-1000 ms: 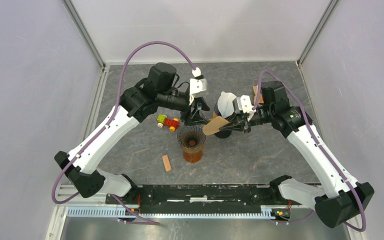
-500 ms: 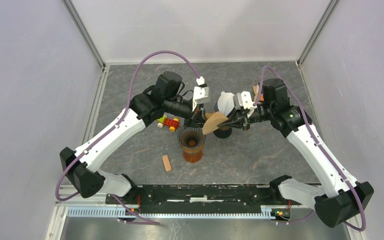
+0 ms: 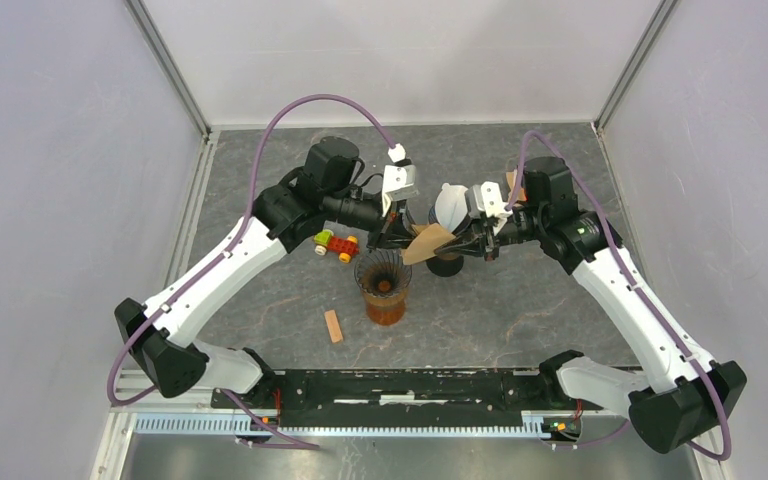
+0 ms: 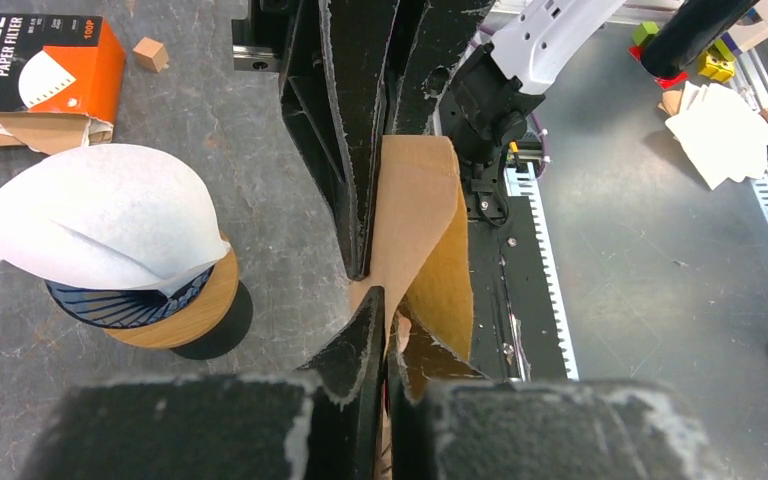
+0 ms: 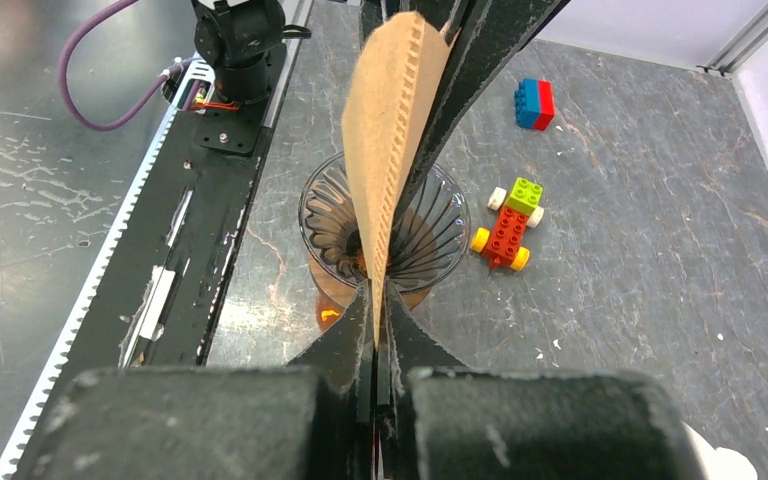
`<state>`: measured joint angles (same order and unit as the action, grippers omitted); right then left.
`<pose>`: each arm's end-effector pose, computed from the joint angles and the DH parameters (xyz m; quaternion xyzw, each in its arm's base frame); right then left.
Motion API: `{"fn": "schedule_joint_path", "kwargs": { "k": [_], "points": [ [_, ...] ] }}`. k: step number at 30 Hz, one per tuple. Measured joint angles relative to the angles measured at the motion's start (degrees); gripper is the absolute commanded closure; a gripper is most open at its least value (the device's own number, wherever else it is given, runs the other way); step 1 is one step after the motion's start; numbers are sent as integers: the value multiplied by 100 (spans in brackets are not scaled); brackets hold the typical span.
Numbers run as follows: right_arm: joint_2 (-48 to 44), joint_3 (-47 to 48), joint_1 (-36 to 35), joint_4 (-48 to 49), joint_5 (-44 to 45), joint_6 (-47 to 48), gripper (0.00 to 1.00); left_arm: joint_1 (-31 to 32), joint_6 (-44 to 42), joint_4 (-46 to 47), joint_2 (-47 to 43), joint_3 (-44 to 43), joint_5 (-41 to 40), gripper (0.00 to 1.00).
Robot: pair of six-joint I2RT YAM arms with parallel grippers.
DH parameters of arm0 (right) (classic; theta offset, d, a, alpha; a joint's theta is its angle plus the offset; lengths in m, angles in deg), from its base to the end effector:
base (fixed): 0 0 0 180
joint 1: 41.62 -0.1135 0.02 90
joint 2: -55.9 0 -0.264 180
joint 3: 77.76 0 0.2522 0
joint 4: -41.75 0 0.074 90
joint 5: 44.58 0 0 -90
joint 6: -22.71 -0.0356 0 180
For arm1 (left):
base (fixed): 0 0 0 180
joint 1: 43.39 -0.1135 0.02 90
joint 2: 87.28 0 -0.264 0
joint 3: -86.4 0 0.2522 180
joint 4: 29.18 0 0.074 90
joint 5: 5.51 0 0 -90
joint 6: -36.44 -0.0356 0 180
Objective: Place the coffee filter in the dripper
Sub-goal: Pick up the coffee filter from the coffee filter holder.
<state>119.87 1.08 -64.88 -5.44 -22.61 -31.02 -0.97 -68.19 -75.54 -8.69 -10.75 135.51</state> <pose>0.1906 0.1179 0.3688 -0.5947 0.4963 0.4416 0.4528 0.1970 -0.2175 0.4076 0.5645 0.5727 -0.4699 0.3640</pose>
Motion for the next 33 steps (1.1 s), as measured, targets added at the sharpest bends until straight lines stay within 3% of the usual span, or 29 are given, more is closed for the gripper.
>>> {"fn": "schedule_joint_path", "kwargs": {
  "k": [5,8,9,10,13,18,24,33],
  "points": [
    [0,0,0,-2,0,-2,97,0,-2,-24,-13,0,0,98],
    [0,0,-2,39,13,-87,74,0,2,-24,-28,2,-7,98],
    [2,0,-7,79,66,-160,58,0,31,-24,-37,2,-28,98],
    [11,7,-7,136,181,-247,51,0,74,-26,-52,2,-103,98],
    [101,153,-15,262,719,-557,33,0,210,-83,-70,-109,-640,98],
    [339,977,-24,614,2256,-1154,15,9,741,-236,-68,-837,-2507,98],
    [461,1613,-155,1346,3722,-1991,10,2,1679,-107,44,-1674,-4992,98],
    [1029,1961,-946,1631,4634,-2608,12,9,3860,-107,730,-1698,-6092,98]
  ]
}}
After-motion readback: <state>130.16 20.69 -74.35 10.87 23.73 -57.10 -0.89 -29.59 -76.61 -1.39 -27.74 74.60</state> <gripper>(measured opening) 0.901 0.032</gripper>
